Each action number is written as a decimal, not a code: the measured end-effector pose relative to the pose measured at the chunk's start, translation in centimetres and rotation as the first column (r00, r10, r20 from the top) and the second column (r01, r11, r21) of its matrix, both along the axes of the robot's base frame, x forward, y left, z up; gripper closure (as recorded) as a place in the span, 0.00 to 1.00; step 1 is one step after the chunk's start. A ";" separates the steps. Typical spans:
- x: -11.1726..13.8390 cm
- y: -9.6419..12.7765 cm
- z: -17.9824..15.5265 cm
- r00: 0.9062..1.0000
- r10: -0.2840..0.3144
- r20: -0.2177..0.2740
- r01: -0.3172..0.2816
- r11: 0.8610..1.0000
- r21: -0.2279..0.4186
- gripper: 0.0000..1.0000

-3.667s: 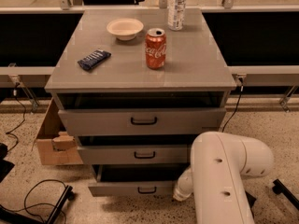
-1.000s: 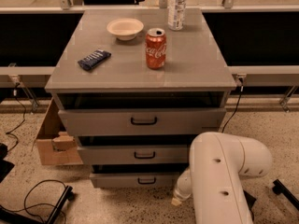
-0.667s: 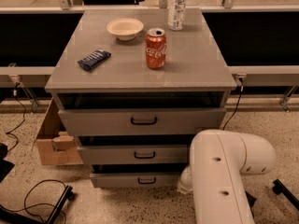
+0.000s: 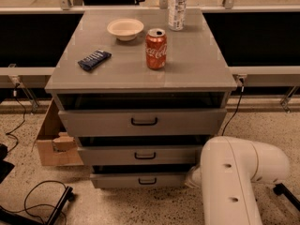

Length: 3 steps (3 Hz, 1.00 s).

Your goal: Close bottom drawer

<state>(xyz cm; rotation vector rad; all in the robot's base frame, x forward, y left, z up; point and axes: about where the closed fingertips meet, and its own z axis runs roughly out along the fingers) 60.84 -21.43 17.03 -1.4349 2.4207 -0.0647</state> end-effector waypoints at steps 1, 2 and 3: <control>0.0 0.0 0.0 1.000 0.000 0.000 0.000 1.000 0.000 1.00; 0.0 0.0 0.0 1.000 0.000 0.000 0.000 1.000 0.000 0.82; 0.0 0.0 0.0 1.000 0.000 0.000 0.000 1.000 0.000 0.59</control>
Offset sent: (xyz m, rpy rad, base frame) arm 0.0000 0.0000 0.0000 0.0000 0.0000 0.0000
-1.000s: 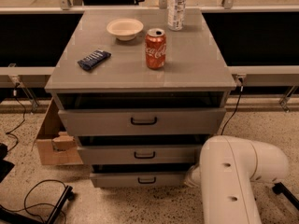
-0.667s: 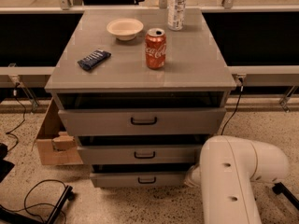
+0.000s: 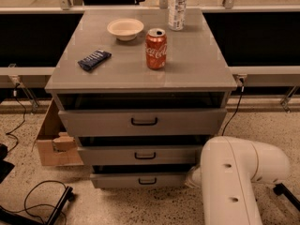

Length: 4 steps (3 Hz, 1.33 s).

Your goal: Close bottom drawer

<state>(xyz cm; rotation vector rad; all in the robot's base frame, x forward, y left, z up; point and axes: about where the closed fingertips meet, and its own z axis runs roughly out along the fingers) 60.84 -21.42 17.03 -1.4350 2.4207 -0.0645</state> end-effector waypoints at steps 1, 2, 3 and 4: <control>0.0 0.0 0.0 1.000 0.000 0.000 0.000 1.000 0.000 0.36; -0.1 0.1 -0.1 1.000 0.001 -0.002 -0.001 1.000 0.001 0.13; -0.7 0.1 -0.2 1.000 0.001 -0.003 -0.001 1.000 0.001 0.00; -1.0 0.1 -0.2 1.000 0.001 -0.003 -0.001 1.000 0.001 0.01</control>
Offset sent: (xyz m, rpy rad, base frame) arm 0.0000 0.0000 0.0000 0.0000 0.0000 0.0000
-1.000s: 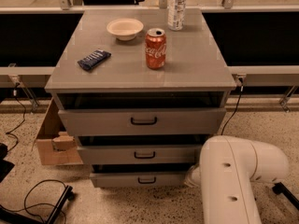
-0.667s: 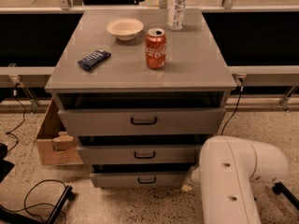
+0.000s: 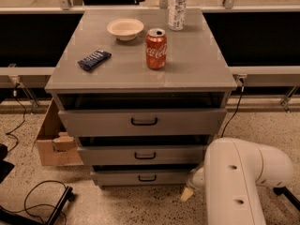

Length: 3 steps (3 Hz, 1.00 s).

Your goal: Close bottom drawer

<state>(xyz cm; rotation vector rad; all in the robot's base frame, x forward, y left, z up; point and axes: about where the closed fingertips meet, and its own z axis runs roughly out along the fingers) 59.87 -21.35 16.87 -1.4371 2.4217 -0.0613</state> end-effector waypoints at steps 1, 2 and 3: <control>-0.1 0.0 0.0 1.000 0.000 0.000 0.000 1.000 0.000 0.22; -2.0 -0.8 1.3 0.999 0.028 -0.021 -0.029 0.999 -0.040 0.45; -6.3 -1.4 5.1 0.997 0.063 -0.055 -0.069 0.990 -0.124 0.69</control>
Offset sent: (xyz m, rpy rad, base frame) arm -0.0970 -0.0078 0.0492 -0.1492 0.0493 0.0901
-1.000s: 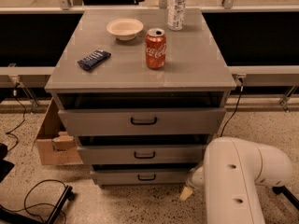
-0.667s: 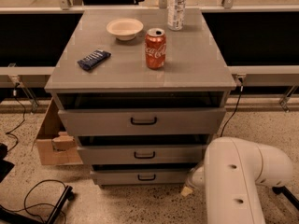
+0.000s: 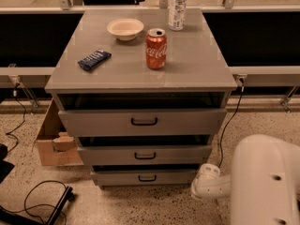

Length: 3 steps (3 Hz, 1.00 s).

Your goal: Close bottom drawer

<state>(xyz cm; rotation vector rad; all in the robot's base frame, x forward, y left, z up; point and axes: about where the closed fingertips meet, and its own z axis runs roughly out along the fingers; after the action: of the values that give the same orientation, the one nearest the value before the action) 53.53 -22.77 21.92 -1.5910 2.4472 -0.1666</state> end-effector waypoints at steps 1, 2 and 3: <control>-4.1 -0.3 5.2 1.000 0.015 0.004 -0.015 0.995 -0.101 0.93; -7.9 -0.4 11.5 0.999 -0.028 0.021 0.031 0.980 -0.195 1.00; -11.7 1.6 18.6 0.995 -0.083 0.061 0.097 0.953 -0.286 1.00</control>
Offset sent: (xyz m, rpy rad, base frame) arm -0.2144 -0.0148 0.2034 -0.4037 0.0786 -0.0153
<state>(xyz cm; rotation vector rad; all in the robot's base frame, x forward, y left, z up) 41.86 -21.22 40.47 -1.5598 2.5522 -0.5964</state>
